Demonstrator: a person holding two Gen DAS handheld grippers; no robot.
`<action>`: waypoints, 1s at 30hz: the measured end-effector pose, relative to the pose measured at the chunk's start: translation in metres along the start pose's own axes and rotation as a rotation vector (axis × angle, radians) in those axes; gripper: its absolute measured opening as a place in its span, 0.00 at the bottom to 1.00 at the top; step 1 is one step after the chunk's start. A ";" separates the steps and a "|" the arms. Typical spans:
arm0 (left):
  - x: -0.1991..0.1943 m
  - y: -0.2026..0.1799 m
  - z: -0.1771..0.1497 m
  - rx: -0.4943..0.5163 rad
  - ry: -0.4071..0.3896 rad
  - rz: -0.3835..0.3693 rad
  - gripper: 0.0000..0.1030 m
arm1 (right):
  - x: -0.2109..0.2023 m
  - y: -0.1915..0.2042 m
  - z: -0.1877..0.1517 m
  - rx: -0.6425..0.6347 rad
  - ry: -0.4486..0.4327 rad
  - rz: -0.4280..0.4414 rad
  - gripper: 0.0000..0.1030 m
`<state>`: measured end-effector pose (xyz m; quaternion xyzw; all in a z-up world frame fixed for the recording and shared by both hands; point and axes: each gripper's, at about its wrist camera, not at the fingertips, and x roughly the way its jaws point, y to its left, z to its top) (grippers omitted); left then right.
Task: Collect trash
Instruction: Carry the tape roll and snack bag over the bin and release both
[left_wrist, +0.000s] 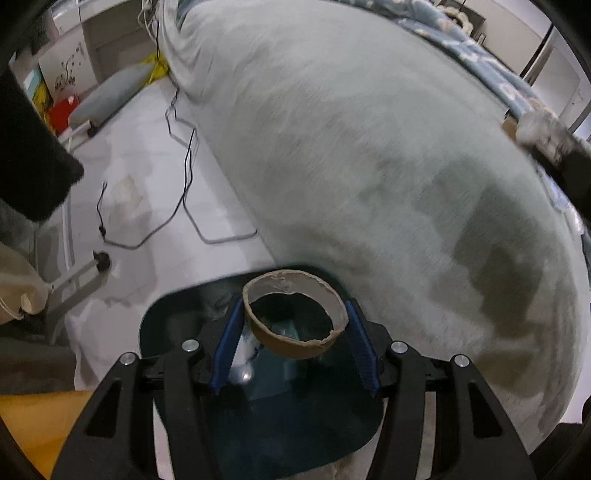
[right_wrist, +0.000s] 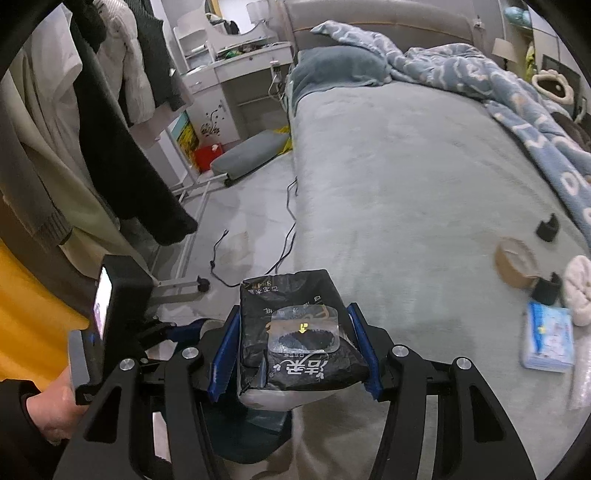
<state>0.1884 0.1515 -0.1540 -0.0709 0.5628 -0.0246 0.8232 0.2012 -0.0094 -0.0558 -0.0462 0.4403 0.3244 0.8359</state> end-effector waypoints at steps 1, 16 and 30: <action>0.003 0.002 -0.003 0.003 0.020 0.001 0.56 | 0.004 0.003 0.000 -0.006 0.011 0.000 0.55; 0.007 0.034 -0.025 -0.025 0.132 -0.007 0.75 | 0.046 0.030 -0.001 -0.042 0.105 0.016 0.55; -0.043 0.067 -0.008 -0.084 -0.122 0.005 0.83 | 0.092 0.049 -0.014 -0.071 0.215 0.027 0.55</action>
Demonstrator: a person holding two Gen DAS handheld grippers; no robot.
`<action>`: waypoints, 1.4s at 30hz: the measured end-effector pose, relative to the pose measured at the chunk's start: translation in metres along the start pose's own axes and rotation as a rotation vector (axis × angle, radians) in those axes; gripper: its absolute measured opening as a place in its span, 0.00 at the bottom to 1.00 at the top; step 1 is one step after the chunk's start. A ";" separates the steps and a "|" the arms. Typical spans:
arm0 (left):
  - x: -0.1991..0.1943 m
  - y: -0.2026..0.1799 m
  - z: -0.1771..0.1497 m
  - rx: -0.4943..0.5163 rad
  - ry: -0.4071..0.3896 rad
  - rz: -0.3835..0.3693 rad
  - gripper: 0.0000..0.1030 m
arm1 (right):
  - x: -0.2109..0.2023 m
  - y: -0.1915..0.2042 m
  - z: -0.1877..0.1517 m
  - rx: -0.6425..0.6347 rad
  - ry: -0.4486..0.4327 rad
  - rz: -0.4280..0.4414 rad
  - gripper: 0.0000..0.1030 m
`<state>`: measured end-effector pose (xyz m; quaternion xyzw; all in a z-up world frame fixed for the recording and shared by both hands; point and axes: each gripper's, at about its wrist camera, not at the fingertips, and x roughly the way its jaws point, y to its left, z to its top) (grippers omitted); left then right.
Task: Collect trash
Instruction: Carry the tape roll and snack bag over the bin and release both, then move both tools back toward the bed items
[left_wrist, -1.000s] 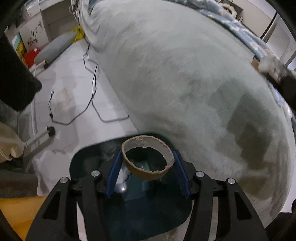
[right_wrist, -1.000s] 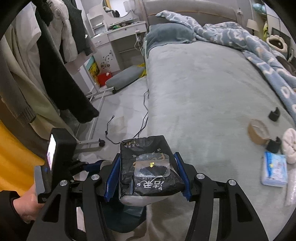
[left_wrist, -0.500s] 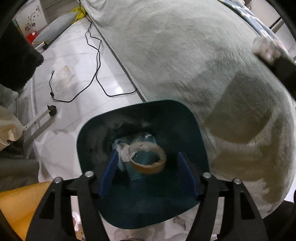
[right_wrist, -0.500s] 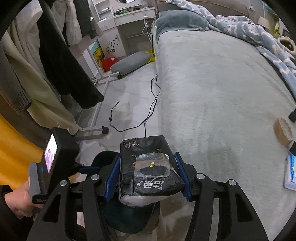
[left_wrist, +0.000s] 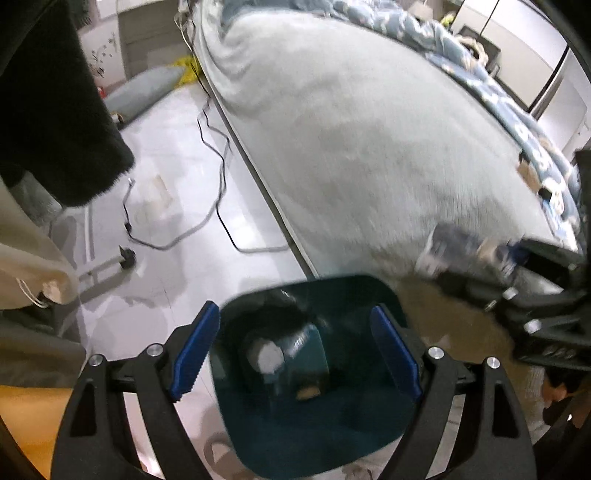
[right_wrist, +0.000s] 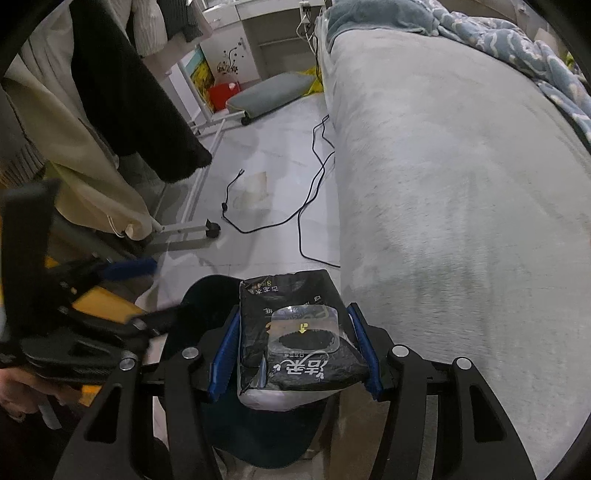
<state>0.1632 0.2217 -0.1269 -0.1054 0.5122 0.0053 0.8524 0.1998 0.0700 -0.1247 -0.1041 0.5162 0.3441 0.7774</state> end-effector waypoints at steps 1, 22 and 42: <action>-0.003 0.004 0.002 -0.004 -0.019 0.002 0.83 | 0.004 0.003 0.000 -0.003 0.007 0.001 0.55; -0.076 0.015 0.028 -0.034 -0.357 -0.005 0.83 | 0.071 0.034 -0.034 -0.078 0.183 0.010 0.56; -0.098 -0.042 0.045 0.030 -0.474 0.064 0.84 | -0.005 0.009 -0.035 -0.073 -0.001 0.025 0.75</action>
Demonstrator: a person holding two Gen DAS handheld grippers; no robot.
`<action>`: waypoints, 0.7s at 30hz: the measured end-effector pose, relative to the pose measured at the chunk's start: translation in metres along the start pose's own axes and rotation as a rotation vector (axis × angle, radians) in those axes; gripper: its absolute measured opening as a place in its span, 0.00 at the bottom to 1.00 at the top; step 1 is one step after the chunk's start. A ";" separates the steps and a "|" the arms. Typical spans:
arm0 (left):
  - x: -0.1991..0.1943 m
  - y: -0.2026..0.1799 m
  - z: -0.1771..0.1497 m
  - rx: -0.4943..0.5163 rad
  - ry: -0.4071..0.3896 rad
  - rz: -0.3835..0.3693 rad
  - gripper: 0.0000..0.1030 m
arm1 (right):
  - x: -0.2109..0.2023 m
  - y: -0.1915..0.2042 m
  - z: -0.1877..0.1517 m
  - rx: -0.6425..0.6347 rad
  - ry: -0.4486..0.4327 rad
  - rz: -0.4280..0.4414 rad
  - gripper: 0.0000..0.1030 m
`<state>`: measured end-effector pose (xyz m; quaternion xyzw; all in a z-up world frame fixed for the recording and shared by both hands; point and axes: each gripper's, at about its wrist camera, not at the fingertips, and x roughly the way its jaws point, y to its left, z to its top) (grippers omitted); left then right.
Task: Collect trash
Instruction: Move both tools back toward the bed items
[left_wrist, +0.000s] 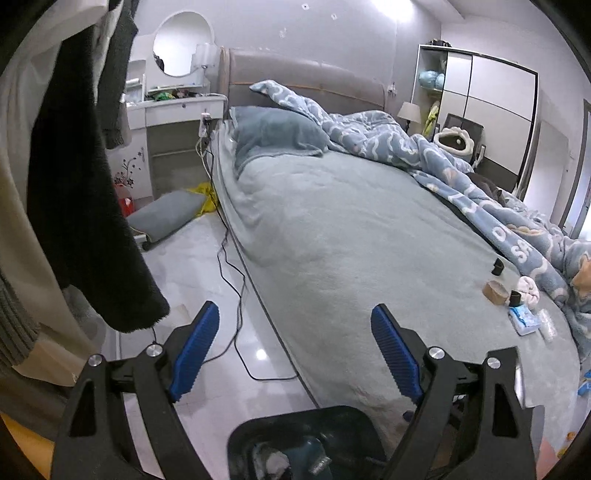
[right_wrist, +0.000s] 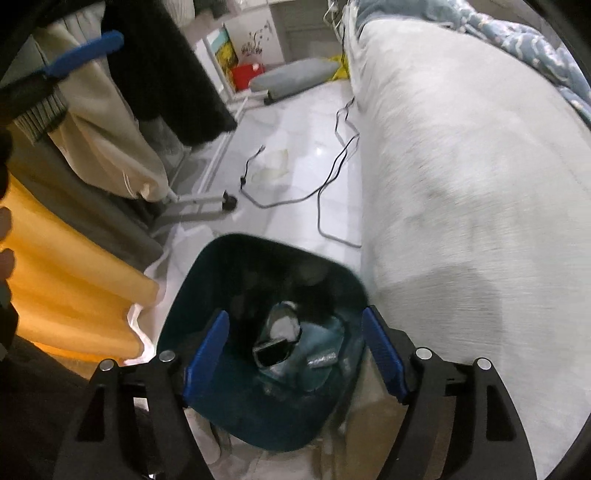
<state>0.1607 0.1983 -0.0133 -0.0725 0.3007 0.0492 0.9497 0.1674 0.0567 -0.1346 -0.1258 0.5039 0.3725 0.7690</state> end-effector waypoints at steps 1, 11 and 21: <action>0.000 -0.003 0.001 -0.005 0.002 -0.006 0.86 | -0.008 -0.005 -0.001 0.001 -0.017 -0.008 0.75; -0.003 -0.051 0.012 0.017 -0.031 -0.114 0.95 | -0.063 -0.054 -0.006 0.064 -0.136 -0.091 0.78; 0.006 -0.095 0.015 0.049 -0.037 -0.153 0.95 | -0.103 -0.096 -0.025 0.099 -0.195 -0.197 0.79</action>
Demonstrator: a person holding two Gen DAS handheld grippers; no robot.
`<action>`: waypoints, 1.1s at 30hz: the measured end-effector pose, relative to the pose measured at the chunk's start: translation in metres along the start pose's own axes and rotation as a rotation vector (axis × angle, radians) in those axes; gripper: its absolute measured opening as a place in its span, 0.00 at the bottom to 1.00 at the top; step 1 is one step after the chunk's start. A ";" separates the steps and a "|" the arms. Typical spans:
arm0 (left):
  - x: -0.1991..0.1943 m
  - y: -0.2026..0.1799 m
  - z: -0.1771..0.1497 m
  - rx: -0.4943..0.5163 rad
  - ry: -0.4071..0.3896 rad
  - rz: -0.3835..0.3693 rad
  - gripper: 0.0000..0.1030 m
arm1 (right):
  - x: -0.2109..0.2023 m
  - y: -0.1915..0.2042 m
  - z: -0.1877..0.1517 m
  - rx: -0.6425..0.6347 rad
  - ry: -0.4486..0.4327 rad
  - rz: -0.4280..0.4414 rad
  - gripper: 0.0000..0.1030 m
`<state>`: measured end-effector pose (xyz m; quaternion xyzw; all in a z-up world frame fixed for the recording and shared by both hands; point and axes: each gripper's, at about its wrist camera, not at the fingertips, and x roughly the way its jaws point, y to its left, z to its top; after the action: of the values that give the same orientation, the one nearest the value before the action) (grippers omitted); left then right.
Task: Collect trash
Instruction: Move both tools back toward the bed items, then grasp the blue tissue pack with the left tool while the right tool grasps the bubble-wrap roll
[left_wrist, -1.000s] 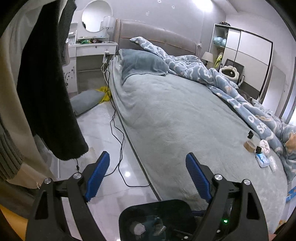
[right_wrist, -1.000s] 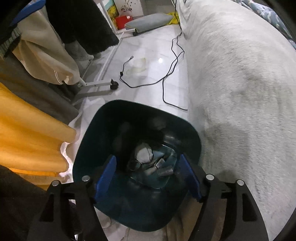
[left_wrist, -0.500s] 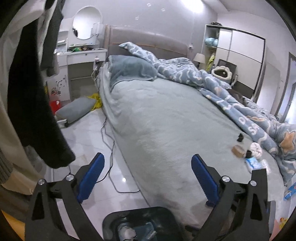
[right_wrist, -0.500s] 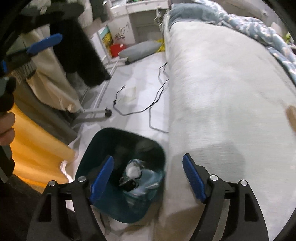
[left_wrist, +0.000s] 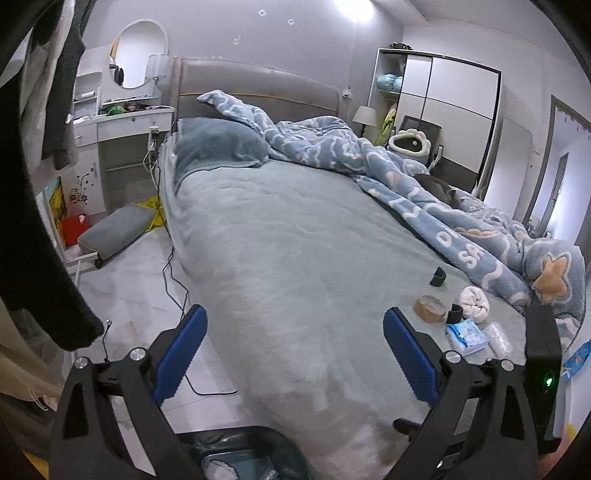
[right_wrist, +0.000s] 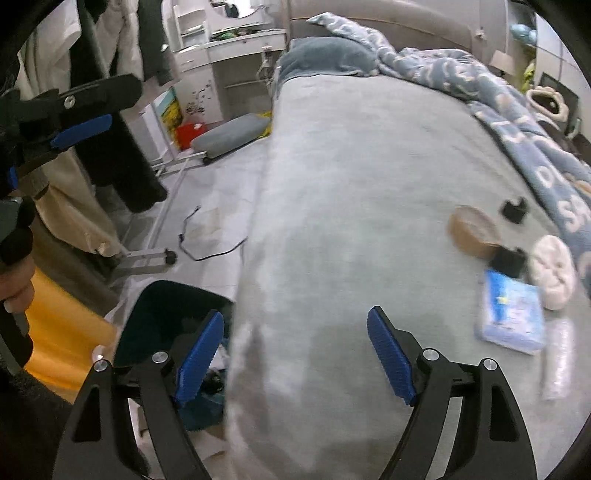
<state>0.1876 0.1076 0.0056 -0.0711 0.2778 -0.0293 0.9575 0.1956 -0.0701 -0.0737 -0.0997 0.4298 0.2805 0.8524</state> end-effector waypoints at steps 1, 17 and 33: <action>0.002 -0.004 0.001 0.003 0.000 -0.006 0.95 | -0.003 -0.007 -0.001 0.007 -0.008 -0.009 0.79; 0.046 -0.082 -0.003 0.189 0.056 -0.184 0.94 | -0.056 -0.126 -0.025 0.184 -0.098 -0.178 0.79; 0.110 -0.152 0.004 0.274 0.133 -0.433 0.80 | -0.052 -0.190 -0.053 0.371 -0.075 -0.165 0.73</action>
<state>0.2801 -0.0522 -0.0254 0.0036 0.3118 -0.2754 0.9093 0.2427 -0.2687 -0.0782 0.0347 0.4324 0.1291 0.8917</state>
